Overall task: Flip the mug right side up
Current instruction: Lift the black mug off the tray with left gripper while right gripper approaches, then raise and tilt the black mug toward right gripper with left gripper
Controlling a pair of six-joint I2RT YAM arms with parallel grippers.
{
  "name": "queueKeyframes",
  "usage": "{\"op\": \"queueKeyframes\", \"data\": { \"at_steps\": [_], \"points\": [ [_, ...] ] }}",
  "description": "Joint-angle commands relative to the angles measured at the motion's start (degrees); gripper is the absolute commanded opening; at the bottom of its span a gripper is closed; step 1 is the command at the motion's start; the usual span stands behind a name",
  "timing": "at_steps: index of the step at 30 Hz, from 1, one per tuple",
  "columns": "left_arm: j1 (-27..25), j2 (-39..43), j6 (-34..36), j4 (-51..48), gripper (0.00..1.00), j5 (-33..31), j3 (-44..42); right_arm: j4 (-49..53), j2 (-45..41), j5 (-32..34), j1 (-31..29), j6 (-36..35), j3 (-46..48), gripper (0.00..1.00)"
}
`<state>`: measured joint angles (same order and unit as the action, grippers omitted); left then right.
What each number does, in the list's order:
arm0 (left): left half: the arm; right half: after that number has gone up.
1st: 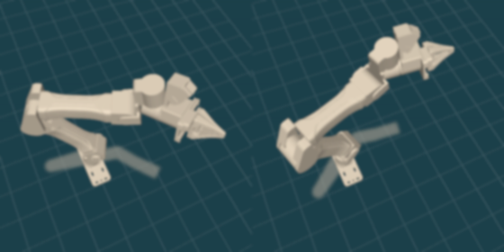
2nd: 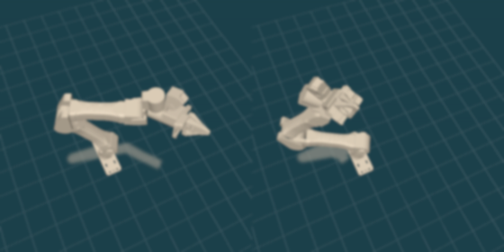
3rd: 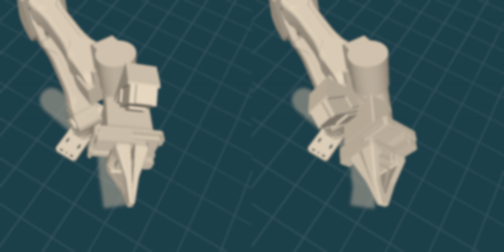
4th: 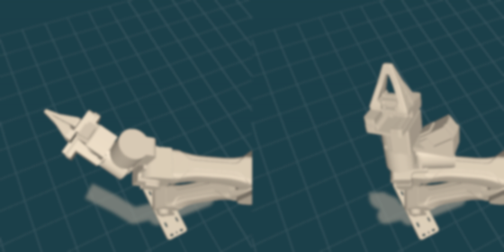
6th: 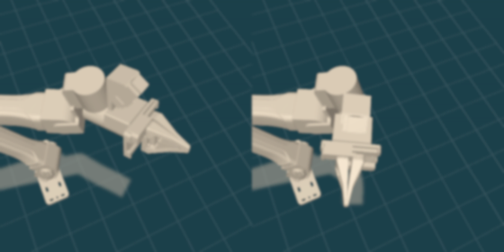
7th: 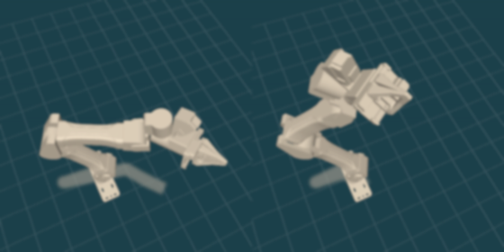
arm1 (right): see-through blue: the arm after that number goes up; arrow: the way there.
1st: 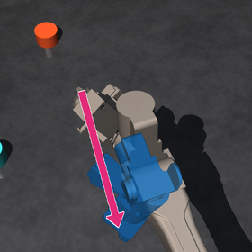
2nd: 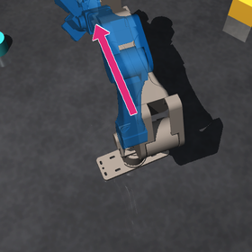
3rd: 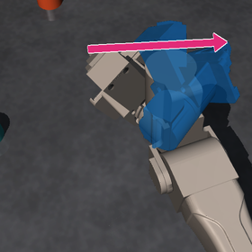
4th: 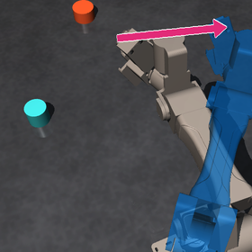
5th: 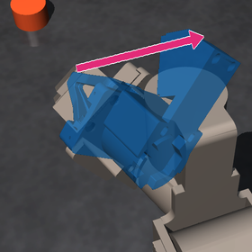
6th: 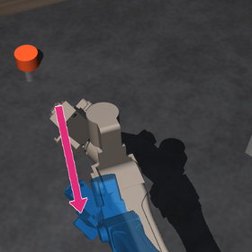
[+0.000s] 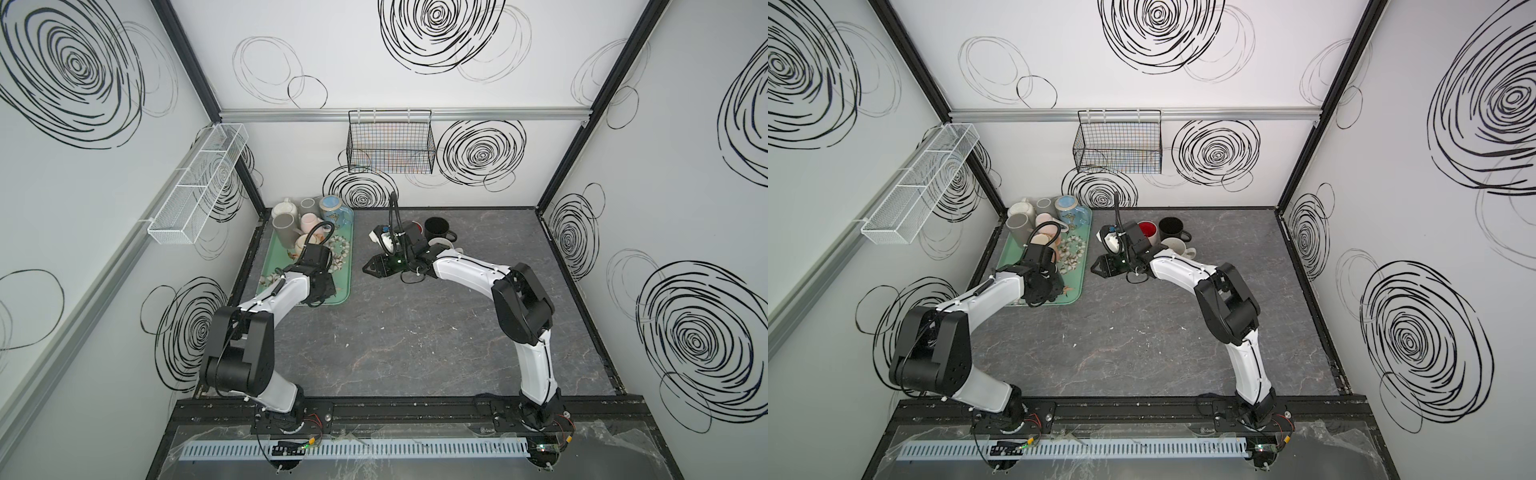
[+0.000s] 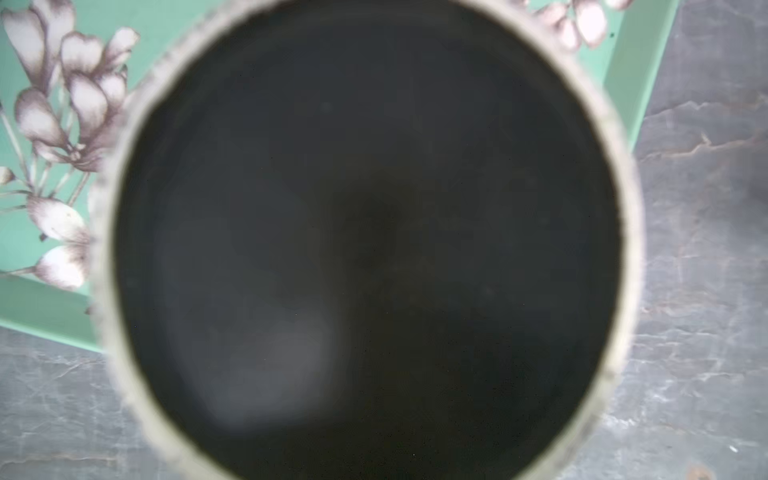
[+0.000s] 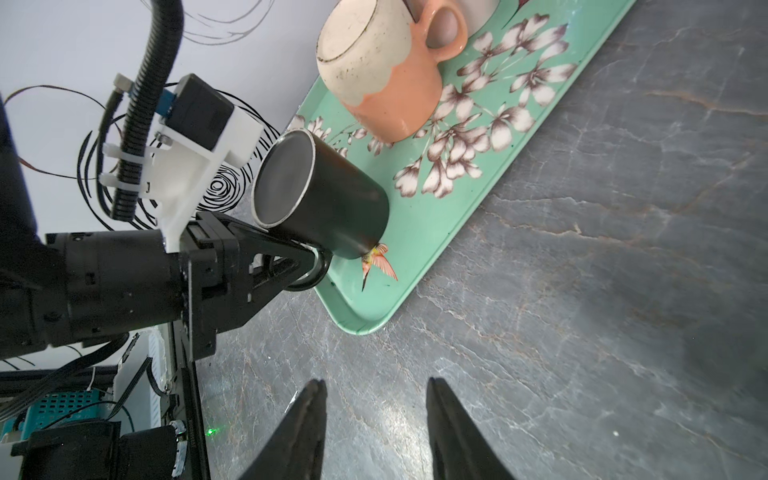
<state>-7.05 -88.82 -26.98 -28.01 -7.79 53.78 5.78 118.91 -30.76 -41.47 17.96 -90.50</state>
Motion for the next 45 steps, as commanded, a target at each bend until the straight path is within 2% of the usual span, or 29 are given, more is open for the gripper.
{"op": "queueKeyframes", "data": {
  "at_steps": [1, 5, 12, 15, 20, 23, 33, 37, 45],
  "points": [
    [0.19, 3.60, 0.86, 0.17, 0.04, -1.62, 2.44, -0.70, -3.72, 0.61, 0.21, 0.01, 0.87, 0.43],
    [0.11, 7.45, 1.10, 0.40, 0.00, 0.01, 3.43, -1.92, -5.40, 1.21, 0.43, 0.61, 2.15, 0.43],
    [-0.76, 15.03, -0.50, 3.60, 0.00, 5.26, 6.40, -3.97, -10.19, 2.62, 1.41, 1.27, 5.04, 0.43],
    [-2.17, 17.95, -1.03, 8.22, 0.00, 8.20, 6.69, -5.10, -13.07, 2.69, 2.30, 1.79, 6.72, 0.43],
    [-7.62, 21.96, -0.49, 18.59, 0.00, 5.95, 5.98, -8.34, -19.49, 4.97, 3.88, 2.84, 11.14, 0.43],
    [-11.37, 23.43, -0.14, 28.53, 0.00, 6.65, 4.71, -12.06, -24.09, 4.58, 5.06, 2.85, 14.89, 0.43],
    [-21.75, 18.99, -0.45, 52.00, 0.00, 14.94, 7.95, -26.90, -35.72, -8.98, 12.83, 9.31, 24.62, 0.45],
    [-23.49, 16.99, -4.24, 61.33, 0.00, 19.81, 8.73, -36.78, -38.85, -14.96, 16.10, 17.52, 28.29, 0.46],
    [-26.29, 15.32, -6.39, 69.37, 0.00, 23.99, 10.06, -42.93, -42.71, -19.77, 17.04, 21.21, 29.77, 0.55]
  ]
}}
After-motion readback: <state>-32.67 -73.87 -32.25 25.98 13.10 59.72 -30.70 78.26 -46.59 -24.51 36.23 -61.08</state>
